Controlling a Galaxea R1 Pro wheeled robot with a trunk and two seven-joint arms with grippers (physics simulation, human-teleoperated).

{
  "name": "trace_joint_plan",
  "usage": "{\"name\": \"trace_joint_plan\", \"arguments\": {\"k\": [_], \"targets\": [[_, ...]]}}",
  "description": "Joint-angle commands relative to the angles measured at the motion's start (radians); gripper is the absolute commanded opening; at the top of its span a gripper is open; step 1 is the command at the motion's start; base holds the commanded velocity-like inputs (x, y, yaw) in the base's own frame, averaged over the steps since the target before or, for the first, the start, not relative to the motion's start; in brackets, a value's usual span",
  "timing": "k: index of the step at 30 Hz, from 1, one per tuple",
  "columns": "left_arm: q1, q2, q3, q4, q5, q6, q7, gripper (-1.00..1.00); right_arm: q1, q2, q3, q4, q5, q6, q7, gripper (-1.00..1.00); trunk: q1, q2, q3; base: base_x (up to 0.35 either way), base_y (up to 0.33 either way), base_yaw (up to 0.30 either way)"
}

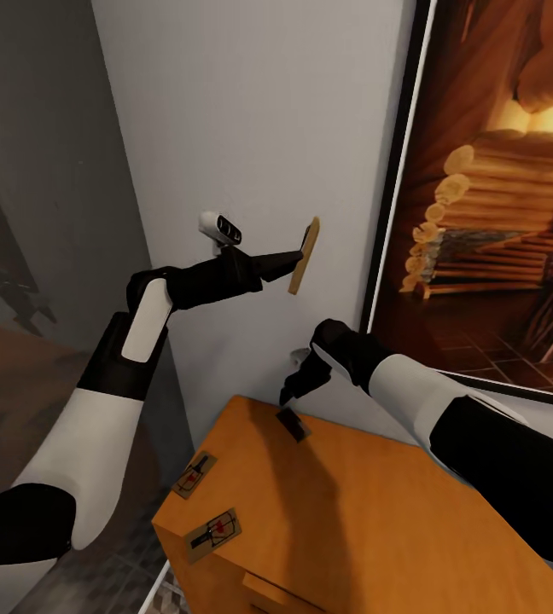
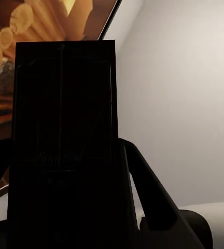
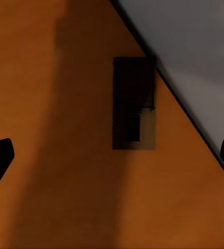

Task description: Take the four mousetraps from the cabinet in the bathroom and place them on the bathroom floor. Make sure all four end up on the same floor surface, and ensure that at least two of them are either under or directly next to the same bathroom sink.

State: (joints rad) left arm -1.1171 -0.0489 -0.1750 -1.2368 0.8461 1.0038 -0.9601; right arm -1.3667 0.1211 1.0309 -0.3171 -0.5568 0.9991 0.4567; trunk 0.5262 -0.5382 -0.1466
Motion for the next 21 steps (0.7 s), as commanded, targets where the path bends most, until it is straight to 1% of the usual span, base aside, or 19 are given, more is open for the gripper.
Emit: {"name": "trace_joint_plan", "arguments": {"k": [1, 4, 5, 6, 7, 8, 10, 12, 15, 21], "targets": [[-0.001, 0.0, 0.0, 0.0, -0.003, 0.001, -0.005, -1.0, -0.002, -0.001, 0.004, 0.0, 0.008, 0.0, 0.011, 1.0, 0.0, -0.002, -0.002, 0.0, 0.0, 0.0], [-0.001, 0.0, 0.0, 0.001, -0.002, 0.001, -0.005, -1.0, -0.002, -0.003, 0.002, 0.0, 0.008, -0.002, 0.028, 1.0, 0.0, -0.002, -0.002, 0.0, 0.0, 0.0], [-0.001, -0.001, 0.0, 0.002, -0.002, 0.001, -0.004, -1.0, -0.002, -0.005, 0.002, 0.0, 0.008, -0.003, 0.066, 1.0, 0.0, -0.002, -0.002, 0.0, 0.0, 0.0], [-0.001, -0.001, 0.0, 0.002, -0.002, 0.001, -0.004, -1.0, -0.002, -0.005, 0.002, 0.001, 0.008, -0.004, 0.085, 1.0, 0.0, -0.002, -0.002, 0.0, 0.0, 0.0], [-0.001, -0.002, 0.0, 0.002, -0.002, 0.001, -0.004, -1.0, -0.002, -0.006, 0.004, 0.004, 0.008, -0.006, 0.133, 1.0, 0.0, -0.002, -0.002, 0.0, 0.0, 0.0], [-0.001, -0.002, 0.0, 0.002, -0.002, 0.001, -0.004, -1.0, -0.002, -0.007, 0.005, 0.005, 0.008, -0.007, 0.16, 1.0, 0.0, -0.002, -0.002, 0.0, 0.0, 0.0], [-0.001, -0.004, 0.0, 0.002, -0.002, 0.001, -0.003, -1.0, -0.002, -0.011, 0.009, 0.012, 0.014, -0.009, 0.269, 1.0, 0.0, -0.002, -0.002, 0.0, 0.0, 0.0], [-0.001, -0.004, 0.0, 0.002, -0.002, 0.001, -0.003, -1.0, -0.001, -0.018, 0.01, 0.02, 0.016, -0.009, 0.324, 1.0, 0.0, -0.002, -0.002, 0.0, 0.0, 0.0], [-0.001, -0.005, -0.001, 0.002, -0.002, 0.001, -0.003, -1.0, -0.001, -0.026, 0.013, 0.041, 0.018, -0.008, 0.358, 1.0, 0.0, -0.002, -0.002, 0.0, 0.0, 0.0], [-0.001, -0.005, -0.001, 0.002, -0.002, 0.001, -0.003, -1.0, -0.001, -0.03, 0.014, 0.089, 0.02, -0.012, 0.37, 1.0, 0.0, -0.002, -0.002, 0.0, 0.0, 0.0]]}}
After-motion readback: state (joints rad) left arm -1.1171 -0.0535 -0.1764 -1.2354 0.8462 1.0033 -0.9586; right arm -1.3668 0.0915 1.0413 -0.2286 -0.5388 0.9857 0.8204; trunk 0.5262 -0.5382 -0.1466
